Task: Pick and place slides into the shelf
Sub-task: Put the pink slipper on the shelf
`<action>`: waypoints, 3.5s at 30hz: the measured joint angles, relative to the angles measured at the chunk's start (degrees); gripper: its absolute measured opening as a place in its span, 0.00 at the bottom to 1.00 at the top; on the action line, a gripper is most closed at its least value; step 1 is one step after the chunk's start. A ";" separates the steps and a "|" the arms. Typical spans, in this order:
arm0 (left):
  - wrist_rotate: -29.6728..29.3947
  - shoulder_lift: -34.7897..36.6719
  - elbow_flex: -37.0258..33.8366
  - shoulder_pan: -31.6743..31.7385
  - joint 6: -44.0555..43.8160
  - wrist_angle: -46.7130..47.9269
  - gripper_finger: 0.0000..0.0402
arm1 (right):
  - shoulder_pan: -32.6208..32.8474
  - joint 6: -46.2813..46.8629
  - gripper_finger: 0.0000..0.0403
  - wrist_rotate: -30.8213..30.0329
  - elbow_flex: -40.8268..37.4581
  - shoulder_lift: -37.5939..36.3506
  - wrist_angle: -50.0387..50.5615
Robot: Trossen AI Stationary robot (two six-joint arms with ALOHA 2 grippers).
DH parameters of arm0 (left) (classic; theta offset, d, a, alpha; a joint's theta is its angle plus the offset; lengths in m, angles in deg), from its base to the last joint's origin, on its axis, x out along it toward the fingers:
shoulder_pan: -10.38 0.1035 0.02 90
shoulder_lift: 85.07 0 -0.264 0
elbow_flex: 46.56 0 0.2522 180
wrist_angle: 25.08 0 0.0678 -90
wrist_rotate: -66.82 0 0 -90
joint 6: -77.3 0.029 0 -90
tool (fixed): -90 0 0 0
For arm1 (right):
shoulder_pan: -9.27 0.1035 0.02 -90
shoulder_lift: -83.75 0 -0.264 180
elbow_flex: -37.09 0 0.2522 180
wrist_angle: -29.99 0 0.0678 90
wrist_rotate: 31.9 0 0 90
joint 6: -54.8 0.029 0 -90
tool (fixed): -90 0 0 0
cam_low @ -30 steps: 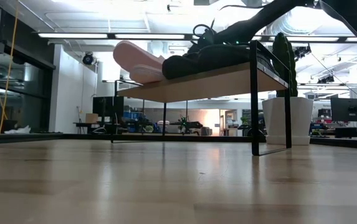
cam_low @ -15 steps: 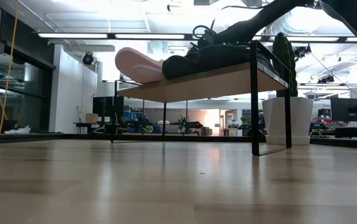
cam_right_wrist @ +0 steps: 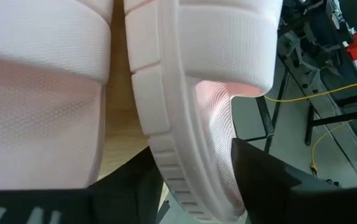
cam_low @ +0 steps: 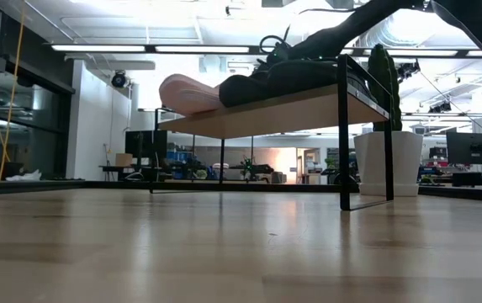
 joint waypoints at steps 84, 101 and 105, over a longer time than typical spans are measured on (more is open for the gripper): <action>0.24 0.15 -2.03 0.00 0.19 0.39 0.45 | 14.97 20.85 0.01 -15.97 0.10 -11.02 6.62; 0.18 0.15 -2.03 0.00 0.17 0.36 0.45 | 13.55 22.72 0.00 -15.85 0.10 -9.93 5.31; 0.15 0.15 -2.03 0.00 0.17 0.33 0.45 | 12.03 22.80 0.00 -15.90 0.08 -8.20 5.35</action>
